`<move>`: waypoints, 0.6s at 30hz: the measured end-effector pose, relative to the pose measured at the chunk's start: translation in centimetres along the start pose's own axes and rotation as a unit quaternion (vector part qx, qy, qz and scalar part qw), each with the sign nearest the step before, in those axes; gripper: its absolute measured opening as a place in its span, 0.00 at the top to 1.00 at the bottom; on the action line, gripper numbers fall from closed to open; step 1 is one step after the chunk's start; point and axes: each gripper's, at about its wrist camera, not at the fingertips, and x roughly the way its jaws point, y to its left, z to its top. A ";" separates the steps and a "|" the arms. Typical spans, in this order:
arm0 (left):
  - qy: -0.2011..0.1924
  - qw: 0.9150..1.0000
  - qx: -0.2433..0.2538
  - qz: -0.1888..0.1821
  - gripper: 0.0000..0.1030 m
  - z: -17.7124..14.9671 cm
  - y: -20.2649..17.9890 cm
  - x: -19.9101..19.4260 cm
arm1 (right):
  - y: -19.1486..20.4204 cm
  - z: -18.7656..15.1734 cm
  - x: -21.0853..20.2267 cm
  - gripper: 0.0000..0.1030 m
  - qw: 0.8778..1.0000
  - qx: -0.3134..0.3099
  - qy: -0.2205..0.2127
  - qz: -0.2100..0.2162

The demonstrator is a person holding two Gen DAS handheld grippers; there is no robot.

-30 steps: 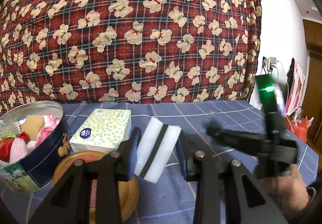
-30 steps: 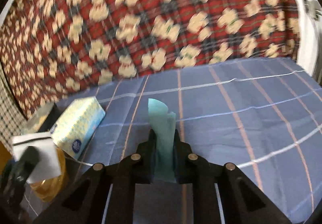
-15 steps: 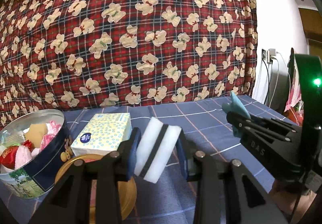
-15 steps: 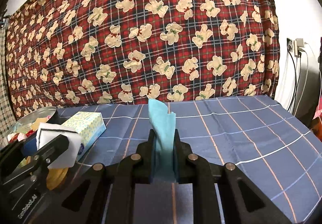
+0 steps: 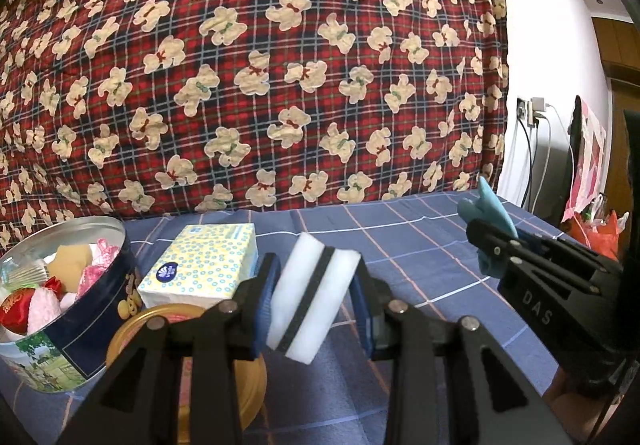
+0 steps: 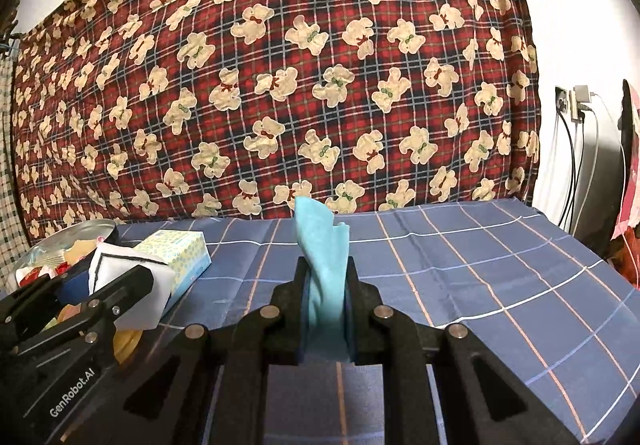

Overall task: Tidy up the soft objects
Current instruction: 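Carry the sponge and teal cloth with both grippers over the silver tin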

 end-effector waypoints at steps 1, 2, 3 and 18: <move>0.001 1.000 -0.001 -0.001 0.67 0.0 0.0 0.0 | 0.0 0.0 -0.1 0.85 1.000 0.000 -0.001 0.002; 0.002 1.000 -0.001 -0.002 0.67 0.0 0.1 0.0 | 0.0 0.0 -0.2 0.85 1.000 0.001 -0.002 0.004; 0.003 1.000 -0.001 -0.004 0.67 0.0 0.0 0.0 | 0.0 -0.1 -0.3 0.85 1.000 0.002 -0.003 0.005; 0.000 1.000 -0.003 -0.017 0.67 -0.7 -0.2 -1.5 | 2.1 -0.8 -3.2 0.84 0.999 -0.005 -0.033 0.009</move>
